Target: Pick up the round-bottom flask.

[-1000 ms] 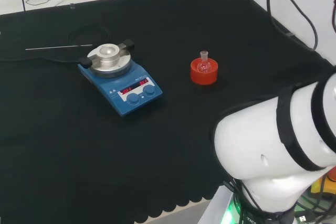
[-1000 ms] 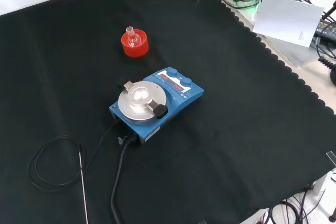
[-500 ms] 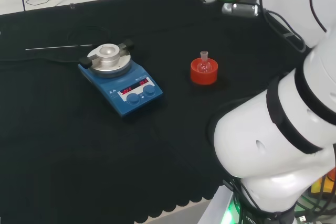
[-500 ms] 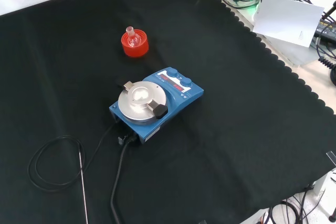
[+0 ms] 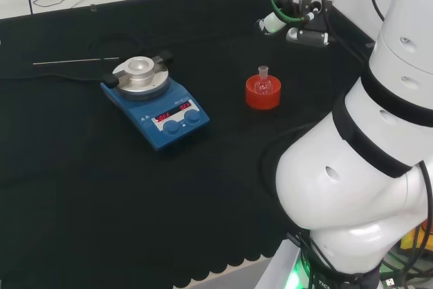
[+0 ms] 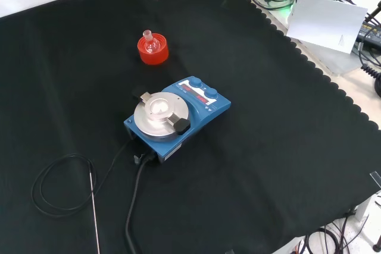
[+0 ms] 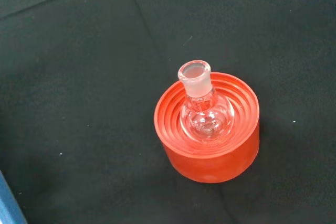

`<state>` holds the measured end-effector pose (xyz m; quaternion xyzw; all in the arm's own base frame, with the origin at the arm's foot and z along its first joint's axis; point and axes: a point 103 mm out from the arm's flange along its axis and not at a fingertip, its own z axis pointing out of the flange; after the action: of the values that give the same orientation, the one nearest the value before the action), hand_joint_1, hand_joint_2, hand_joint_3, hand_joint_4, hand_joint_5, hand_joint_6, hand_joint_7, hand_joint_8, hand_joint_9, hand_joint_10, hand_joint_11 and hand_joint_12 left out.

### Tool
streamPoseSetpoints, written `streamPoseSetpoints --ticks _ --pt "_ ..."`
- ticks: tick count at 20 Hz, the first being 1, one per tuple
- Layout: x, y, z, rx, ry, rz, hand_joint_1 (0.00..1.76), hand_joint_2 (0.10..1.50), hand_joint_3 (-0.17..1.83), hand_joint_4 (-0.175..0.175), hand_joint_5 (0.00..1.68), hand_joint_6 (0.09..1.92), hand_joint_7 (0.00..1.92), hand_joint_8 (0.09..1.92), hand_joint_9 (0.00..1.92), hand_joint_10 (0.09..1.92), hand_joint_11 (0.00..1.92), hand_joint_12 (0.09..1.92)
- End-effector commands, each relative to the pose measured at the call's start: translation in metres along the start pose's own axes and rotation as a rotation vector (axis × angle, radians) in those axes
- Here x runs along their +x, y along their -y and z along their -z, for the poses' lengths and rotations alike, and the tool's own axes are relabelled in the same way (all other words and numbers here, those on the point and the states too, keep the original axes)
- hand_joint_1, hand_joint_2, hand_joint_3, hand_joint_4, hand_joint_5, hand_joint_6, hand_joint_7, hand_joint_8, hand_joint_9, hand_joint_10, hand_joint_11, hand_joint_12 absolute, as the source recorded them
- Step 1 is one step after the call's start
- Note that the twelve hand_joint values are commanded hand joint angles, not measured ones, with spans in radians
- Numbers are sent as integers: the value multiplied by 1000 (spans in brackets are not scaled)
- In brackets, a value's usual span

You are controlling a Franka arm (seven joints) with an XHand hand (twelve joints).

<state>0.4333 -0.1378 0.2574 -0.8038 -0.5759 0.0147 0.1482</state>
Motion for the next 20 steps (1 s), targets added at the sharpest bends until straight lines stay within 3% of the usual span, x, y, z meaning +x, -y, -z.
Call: streamPoseSetpoints --ticks 1,9,20 --pt "-3 -52 -46 -4 -78 -33 722 794 472 -10 437 87 148 632 319 698 132 1391" --pt "-9 -64 -76 36 -71 -52 790 727 534 -11 491 87 161 650 335 706 146 1385" --pt "-17 -61 -90 73 -70 -55 818 699 557 -15 554 93 169 657 345 709 153 1385"
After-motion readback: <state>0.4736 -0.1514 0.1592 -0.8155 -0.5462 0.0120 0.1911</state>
